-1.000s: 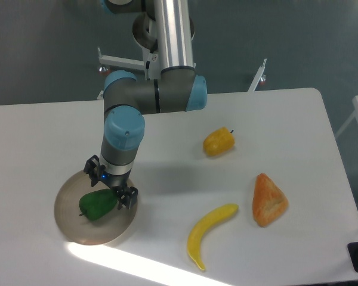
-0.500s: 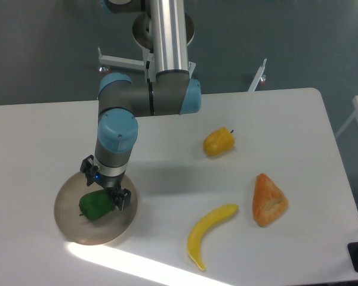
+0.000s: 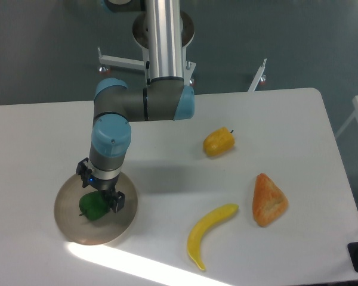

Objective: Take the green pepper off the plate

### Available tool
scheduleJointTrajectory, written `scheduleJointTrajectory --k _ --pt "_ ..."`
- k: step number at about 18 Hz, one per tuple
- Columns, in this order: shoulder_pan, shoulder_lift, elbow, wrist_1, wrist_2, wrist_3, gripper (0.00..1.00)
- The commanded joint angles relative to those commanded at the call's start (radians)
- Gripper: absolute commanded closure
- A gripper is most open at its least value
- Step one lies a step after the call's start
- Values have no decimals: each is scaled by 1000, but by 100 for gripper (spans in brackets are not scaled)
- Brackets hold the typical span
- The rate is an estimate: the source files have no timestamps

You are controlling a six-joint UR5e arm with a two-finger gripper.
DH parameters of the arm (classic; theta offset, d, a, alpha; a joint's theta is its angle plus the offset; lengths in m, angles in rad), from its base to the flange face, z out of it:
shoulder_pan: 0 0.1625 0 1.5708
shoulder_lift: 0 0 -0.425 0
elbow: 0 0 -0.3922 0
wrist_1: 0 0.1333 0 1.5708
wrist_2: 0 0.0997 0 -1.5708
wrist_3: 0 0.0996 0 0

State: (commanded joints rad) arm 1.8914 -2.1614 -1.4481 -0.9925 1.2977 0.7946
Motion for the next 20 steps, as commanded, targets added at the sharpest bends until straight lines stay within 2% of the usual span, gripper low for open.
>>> scheduleJointTrajectory --k 1,4,8,14,18,20 --pt "0 0 3 -2 0 0 7" --pt "0 2 6 -2 -2 3 54" --pt "0 0 11 -2 -2 14 63" --pt "15 21 32 -3 0 17 64" --pt "81 64 75 -17 11 26 64" --pt "133 80 103 -32 21 89 64"
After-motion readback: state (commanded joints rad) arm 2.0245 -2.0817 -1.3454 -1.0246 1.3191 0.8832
